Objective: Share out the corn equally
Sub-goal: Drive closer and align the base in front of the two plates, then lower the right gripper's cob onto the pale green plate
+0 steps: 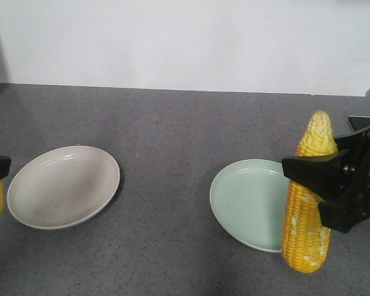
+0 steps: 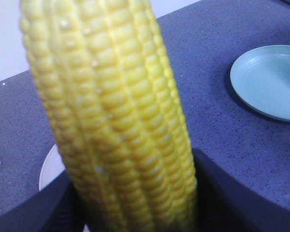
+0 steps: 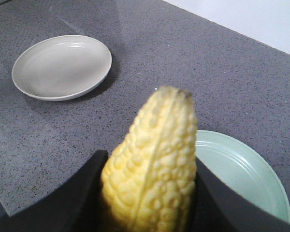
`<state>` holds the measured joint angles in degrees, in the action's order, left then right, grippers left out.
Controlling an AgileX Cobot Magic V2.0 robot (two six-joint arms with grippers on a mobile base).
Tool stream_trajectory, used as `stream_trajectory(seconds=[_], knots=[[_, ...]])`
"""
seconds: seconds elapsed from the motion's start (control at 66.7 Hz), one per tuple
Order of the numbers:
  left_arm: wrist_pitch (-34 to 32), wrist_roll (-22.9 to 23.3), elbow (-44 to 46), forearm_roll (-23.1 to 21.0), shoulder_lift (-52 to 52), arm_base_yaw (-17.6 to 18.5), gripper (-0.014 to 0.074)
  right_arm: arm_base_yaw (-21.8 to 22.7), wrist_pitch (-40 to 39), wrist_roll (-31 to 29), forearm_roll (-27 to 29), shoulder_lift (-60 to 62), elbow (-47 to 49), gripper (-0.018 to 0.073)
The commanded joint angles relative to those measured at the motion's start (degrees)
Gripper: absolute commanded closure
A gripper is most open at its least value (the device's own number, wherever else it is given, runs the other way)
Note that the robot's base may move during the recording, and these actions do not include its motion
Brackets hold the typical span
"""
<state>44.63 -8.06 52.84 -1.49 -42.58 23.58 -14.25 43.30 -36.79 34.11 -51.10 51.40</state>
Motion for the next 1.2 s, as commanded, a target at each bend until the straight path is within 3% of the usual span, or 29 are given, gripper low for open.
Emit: stream_trajectory(seconds=[0.0,0.375,0.63,0.795,0.915,1.185], knots=[[-3.8,0.1,1.4,-0.5,0.2,0.0,0.0335,0.3,-3.1,-0.5,1.6,0.6,1.6,0.0337],[-3.8,0.1,1.4,-0.5,0.2,0.0,0.0335,0.3,-3.1,-0.5,1.6,0.6,1.6,0.0337],[-3.8,0.1,1.4,-0.5,0.2,0.0,0.0335,0.3,-3.0,-0.5,8.2,0.6,1.6,0.0337],[-3.8,0.1,1.4,-0.5,0.2,0.0,0.0335,0.3,-3.4,-1.0,7.6,0.4,1.9,0.0336],[-3.8,0.1,1.4,-0.5,0.2,0.0,0.0335,0.3,-2.3,4.3,4.2,-1.8,4.6,0.0334],[-3.8,0.1,1.4,-0.5,0.2,0.0,0.0335,0.3,8.2,20.2,-12.0,-12.7,17.6,0.0331]])
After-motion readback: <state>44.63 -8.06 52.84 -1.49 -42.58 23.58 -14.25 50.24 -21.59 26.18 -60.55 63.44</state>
